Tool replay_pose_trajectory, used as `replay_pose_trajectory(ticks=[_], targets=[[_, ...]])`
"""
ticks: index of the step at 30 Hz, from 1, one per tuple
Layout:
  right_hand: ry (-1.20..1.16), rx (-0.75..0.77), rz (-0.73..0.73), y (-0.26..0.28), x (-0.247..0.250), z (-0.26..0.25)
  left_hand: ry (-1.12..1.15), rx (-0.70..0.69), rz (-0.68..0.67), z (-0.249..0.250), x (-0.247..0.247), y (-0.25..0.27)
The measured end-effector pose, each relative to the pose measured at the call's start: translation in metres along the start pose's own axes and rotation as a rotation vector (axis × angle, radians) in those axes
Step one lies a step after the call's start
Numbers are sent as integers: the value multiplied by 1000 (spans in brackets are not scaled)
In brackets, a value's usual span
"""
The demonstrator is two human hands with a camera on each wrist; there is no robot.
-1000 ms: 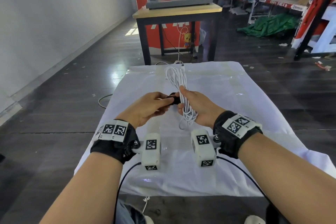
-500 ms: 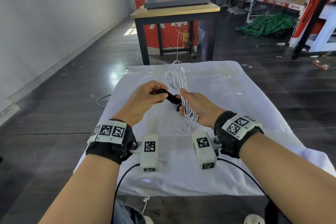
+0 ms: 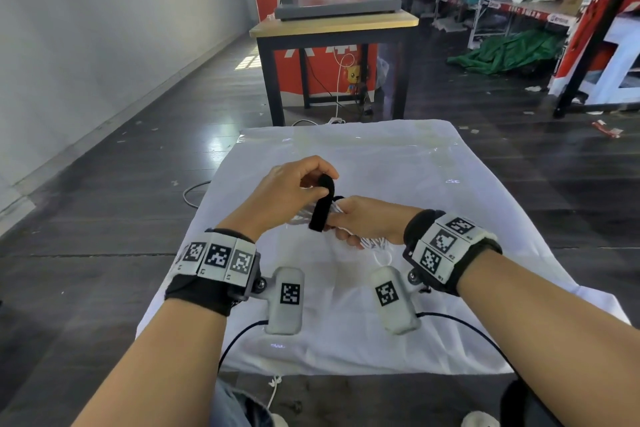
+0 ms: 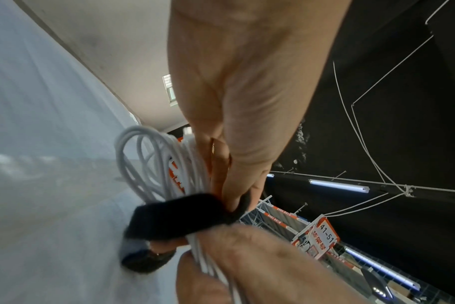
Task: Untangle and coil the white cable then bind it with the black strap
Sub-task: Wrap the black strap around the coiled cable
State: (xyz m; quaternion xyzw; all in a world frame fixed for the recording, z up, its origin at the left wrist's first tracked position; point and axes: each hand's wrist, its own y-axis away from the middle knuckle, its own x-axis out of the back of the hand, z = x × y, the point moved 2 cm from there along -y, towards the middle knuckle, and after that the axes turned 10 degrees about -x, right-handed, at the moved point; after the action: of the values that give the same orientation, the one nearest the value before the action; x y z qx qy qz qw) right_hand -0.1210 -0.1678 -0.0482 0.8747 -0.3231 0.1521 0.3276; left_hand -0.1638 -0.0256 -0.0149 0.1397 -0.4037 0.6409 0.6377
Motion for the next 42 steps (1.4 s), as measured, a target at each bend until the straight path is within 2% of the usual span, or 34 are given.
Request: replay_pose_trajectory(ticks=[4,9,14,21,27,32,39,42], targets=[[165,13,45,0,2,-4,-39,-6,-49,-4,-10,0],[263,43,131,-3,4,-3,33,28,7,-7,-13,-1],[198,106,166,-2,6,-8,-48,23,53,-7,-11,-2],[131,79,213,-2,12,-11,-238,20,-98,-10,-7,-3],[144,102,284,-4,17,-12,-264,-29,-100,-17,-8,-4],[-49,92,180,-8,17,-8,-275,-81,-136,-18,-6,-2],[-309,105,55,-6,16,-10,-375,-104,-50,-21,-2,-5],[-402,118,18,-6,16,-11,-313,-104,-19,-19,-4,-5]])
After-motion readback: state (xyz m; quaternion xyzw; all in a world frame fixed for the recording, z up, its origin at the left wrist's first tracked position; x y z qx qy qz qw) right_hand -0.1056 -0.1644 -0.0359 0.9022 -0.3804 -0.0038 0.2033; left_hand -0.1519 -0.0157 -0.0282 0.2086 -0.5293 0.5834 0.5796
